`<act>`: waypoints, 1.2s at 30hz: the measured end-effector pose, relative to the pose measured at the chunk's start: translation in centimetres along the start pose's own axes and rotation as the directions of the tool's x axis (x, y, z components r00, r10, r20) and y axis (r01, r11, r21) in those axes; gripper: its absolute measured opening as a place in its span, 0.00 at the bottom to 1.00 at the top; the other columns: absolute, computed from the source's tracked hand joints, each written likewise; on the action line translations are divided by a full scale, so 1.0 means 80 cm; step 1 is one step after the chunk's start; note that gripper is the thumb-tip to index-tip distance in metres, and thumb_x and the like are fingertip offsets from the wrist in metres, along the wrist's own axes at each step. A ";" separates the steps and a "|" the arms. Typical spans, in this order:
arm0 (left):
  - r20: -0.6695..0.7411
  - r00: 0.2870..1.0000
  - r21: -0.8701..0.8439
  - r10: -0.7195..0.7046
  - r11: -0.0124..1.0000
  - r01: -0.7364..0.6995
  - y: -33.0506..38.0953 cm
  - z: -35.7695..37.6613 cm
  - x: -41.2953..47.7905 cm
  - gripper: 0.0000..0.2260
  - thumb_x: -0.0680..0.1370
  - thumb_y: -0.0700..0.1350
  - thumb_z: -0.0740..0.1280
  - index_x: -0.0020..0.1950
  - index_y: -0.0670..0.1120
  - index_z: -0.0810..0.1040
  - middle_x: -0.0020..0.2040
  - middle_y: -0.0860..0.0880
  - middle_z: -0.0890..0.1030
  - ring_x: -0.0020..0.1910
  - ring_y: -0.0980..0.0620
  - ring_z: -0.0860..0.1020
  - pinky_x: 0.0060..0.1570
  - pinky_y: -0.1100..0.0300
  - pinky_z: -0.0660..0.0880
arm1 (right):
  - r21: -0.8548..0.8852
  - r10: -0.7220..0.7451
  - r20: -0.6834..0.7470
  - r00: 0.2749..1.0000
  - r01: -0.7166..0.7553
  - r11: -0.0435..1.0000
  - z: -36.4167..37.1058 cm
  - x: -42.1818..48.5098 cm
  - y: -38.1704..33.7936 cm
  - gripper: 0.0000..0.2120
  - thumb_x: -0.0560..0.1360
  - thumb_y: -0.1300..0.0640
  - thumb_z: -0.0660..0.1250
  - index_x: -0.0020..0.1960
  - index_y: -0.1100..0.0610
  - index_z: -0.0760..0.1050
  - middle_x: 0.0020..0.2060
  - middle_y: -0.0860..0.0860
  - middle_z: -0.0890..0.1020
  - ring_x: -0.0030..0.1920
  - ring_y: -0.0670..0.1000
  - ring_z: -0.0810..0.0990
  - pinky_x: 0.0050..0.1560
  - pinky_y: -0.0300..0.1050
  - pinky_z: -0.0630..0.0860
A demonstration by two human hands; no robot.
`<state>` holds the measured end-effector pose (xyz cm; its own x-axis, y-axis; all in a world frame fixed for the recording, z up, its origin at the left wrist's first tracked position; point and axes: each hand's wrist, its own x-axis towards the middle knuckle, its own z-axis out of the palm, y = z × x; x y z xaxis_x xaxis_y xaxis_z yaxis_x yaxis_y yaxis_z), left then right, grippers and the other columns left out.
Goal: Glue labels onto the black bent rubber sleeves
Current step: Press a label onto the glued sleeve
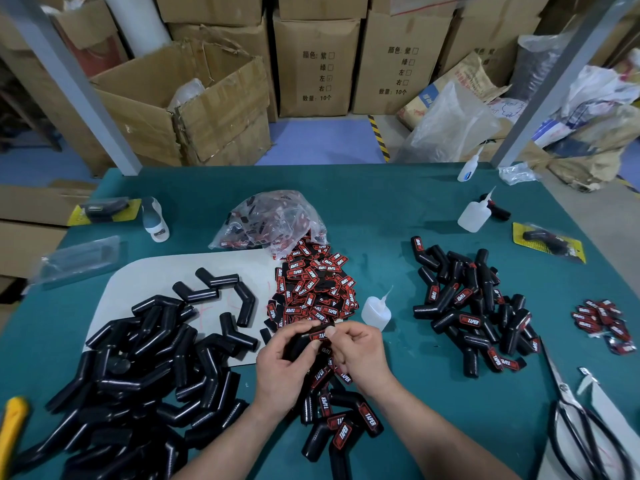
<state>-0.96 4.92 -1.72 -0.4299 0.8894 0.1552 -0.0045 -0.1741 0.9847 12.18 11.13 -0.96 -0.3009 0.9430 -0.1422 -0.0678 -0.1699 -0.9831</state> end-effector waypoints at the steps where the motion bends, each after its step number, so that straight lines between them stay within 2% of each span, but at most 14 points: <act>1: -0.007 1.000 -0.016 -0.022 1.000 0.022 0.000 0.001 0.000 0.19 0.74 0.35 0.74 0.55 0.58 0.84 0.55 0.49 0.86 0.57 0.50 0.84 0.60 0.60 0.78 | 0.009 0.010 0.000 1.000 -0.010 1.000 0.000 -0.001 -0.001 0.21 0.73 0.48 0.69 0.28 0.60 0.71 0.19 0.54 0.67 0.19 0.49 0.63 0.23 0.38 0.63; 4: -0.014 0.998 -0.041 -0.066 0.997 0.065 -0.002 0.002 -0.001 0.20 0.74 0.34 0.74 0.56 0.58 0.83 0.56 0.50 0.86 0.57 0.51 0.84 0.59 0.60 0.79 | 0.011 0.024 -0.025 0.999 -0.024 1.000 -0.001 0.000 0.000 0.22 0.73 0.45 0.67 0.26 0.57 0.71 0.20 0.54 0.69 0.19 0.51 0.64 0.23 0.39 0.62; 7: -0.006 0.998 -0.022 -0.066 0.998 0.066 -0.004 -0.001 0.000 0.20 0.76 0.32 0.73 0.56 0.57 0.83 0.57 0.49 0.86 0.59 0.49 0.83 0.61 0.52 0.79 | -0.014 -0.007 -0.148 0.989 0.005 1.000 -0.003 0.001 0.001 0.20 0.73 0.43 0.67 0.32 0.58 0.77 0.23 0.53 0.74 0.21 0.50 0.69 0.23 0.40 0.67; 9: -0.005 0.998 -0.009 -0.062 0.998 0.062 -0.005 -0.002 0.001 0.17 0.76 0.36 0.73 0.56 0.56 0.82 0.58 0.48 0.86 0.60 0.48 0.83 0.61 0.48 0.80 | -0.188 -0.224 -0.241 0.944 0.181 0.965 -0.005 0.002 0.001 0.13 0.73 0.46 0.69 0.38 0.54 0.80 0.29 0.47 0.77 0.28 0.46 0.74 0.31 0.39 0.72; 10: -0.009 0.998 -0.011 -0.065 0.998 0.065 -0.004 -0.001 0.001 0.15 0.75 0.38 0.74 0.56 0.56 0.82 0.58 0.48 0.86 0.60 0.48 0.83 0.61 0.49 0.80 | -0.322 -0.387 -0.227 0.893 0.306 0.896 -0.008 0.004 0.000 0.08 0.74 0.49 0.70 0.40 0.52 0.81 0.33 0.46 0.78 0.33 0.45 0.76 0.36 0.38 0.73; 12: -0.006 0.997 -0.009 -0.078 0.997 0.078 -0.005 0.000 -0.001 0.14 0.74 0.45 0.75 0.57 0.58 0.82 0.57 0.50 0.86 0.59 0.50 0.83 0.60 0.56 0.79 | -0.490 -0.634 -0.024 0.773 0.544 0.682 -0.010 0.006 0.003 0.04 0.75 0.54 0.72 0.48 0.54 0.83 0.42 0.48 0.77 0.44 0.47 0.77 0.46 0.39 0.74; 13: -0.001 0.996 0.012 -0.084 0.996 0.084 -0.007 0.000 -0.002 0.14 0.73 0.48 0.75 0.57 0.60 0.82 0.56 0.51 0.86 0.58 0.52 0.84 0.59 0.60 0.79 | -0.501 -0.660 0.056 0.749 0.593 0.631 -0.010 0.008 0.006 0.06 0.76 0.54 0.72 0.51 0.54 0.84 0.45 0.50 0.77 0.48 0.49 0.77 0.49 0.41 0.75; 14: 0.006 0.996 0.035 -0.091 0.995 0.090 -0.008 0.001 -0.004 0.14 0.73 0.50 0.75 0.57 0.61 0.82 0.56 0.53 0.86 0.57 0.53 0.84 0.57 0.63 0.78 | -0.476 -0.621 0.096 0.778 0.584 0.658 -0.008 0.008 0.008 0.07 0.76 0.55 0.72 0.52 0.54 0.84 0.47 0.50 0.77 0.50 0.50 0.78 0.51 0.42 0.75; 17: 0.010 0.996 0.027 -0.085 0.996 0.084 -0.011 0.000 -0.004 0.14 0.72 0.49 0.75 0.56 0.60 0.81 0.56 0.53 0.85 0.58 0.53 0.83 0.58 0.64 0.78 | -0.315 -0.398 0.075 0.914 0.401 0.860 -0.003 0.006 0.006 0.04 0.74 0.54 0.72 0.48 0.50 0.85 0.47 0.46 0.78 0.50 0.49 0.79 0.52 0.40 0.75; 20: 0.000 1.000 0.016 -0.005 1.000 0.005 -0.013 -0.002 0.000 0.15 0.71 0.43 0.77 0.55 0.54 0.80 0.59 0.48 0.83 0.61 0.48 0.82 0.60 0.61 0.78 | -0.181 -0.283 -0.001 0.959 0.278 0.943 -0.001 0.007 0.004 0.03 0.72 0.52 0.72 0.42 0.44 0.82 0.45 0.45 0.79 0.49 0.49 0.79 0.51 0.41 0.75; 24: -0.018 0.983 -0.254 -0.181 0.952 0.170 -0.015 -0.003 0.009 0.25 0.69 0.28 0.77 0.61 0.45 0.77 0.55 0.43 0.85 0.55 0.47 0.84 0.54 0.61 0.80 | -0.051 -0.236 0.022 0.972 0.237 0.970 -0.001 0.008 0.003 0.05 0.73 0.58 0.73 0.42 0.48 0.82 0.44 0.51 0.82 0.47 0.50 0.80 0.52 0.42 0.75; 28: -0.014 0.966 -0.439 -0.258 0.870 0.226 -0.017 -0.003 0.015 0.27 0.68 0.28 0.77 0.63 0.45 0.76 0.53 0.43 0.86 0.53 0.49 0.85 0.53 0.61 0.80 | 0.028 -0.106 0.064 0.992 0.104 0.994 -0.002 0.005 0.002 0.04 0.75 0.61 0.72 0.46 0.52 0.84 0.44 0.52 0.85 0.45 0.48 0.82 0.48 0.40 0.78; 33: -0.010 0.960 -0.390 -0.281 0.885 0.255 -0.022 -0.006 0.016 0.19 0.68 0.36 0.78 0.58 0.42 0.82 0.56 0.39 0.85 0.56 0.45 0.84 0.55 0.59 0.80 | 0.131 -0.029 0.079 0.996 0.018 0.991 -0.001 0.006 0.001 0.07 0.73 0.60 0.75 0.51 0.54 0.85 0.47 0.57 0.86 0.46 0.51 0.84 0.49 0.42 0.79; 36: 0.008 0.969 -0.288 -0.245 0.928 0.237 -0.021 -0.006 0.014 0.16 0.72 0.41 0.77 0.60 0.43 0.84 0.56 0.40 0.86 0.55 0.46 0.84 0.53 0.61 0.80 | 0.219 0.025 0.134 0.991 -0.054 0.974 -0.001 0.012 0.003 0.15 0.74 0.60 0.73 0.60 0.61 0.82 0.54 0.61 0.84 0.55 0.56 0.83 0.59 0.48 0.78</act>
<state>-1.88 5.99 -3.22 -0.4087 0.9082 -0.0906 -0.3663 -0.0723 0.9277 11.98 11.99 -1.36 -0.4271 0.8917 -0.1499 -0.2578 -0.2790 -0.9250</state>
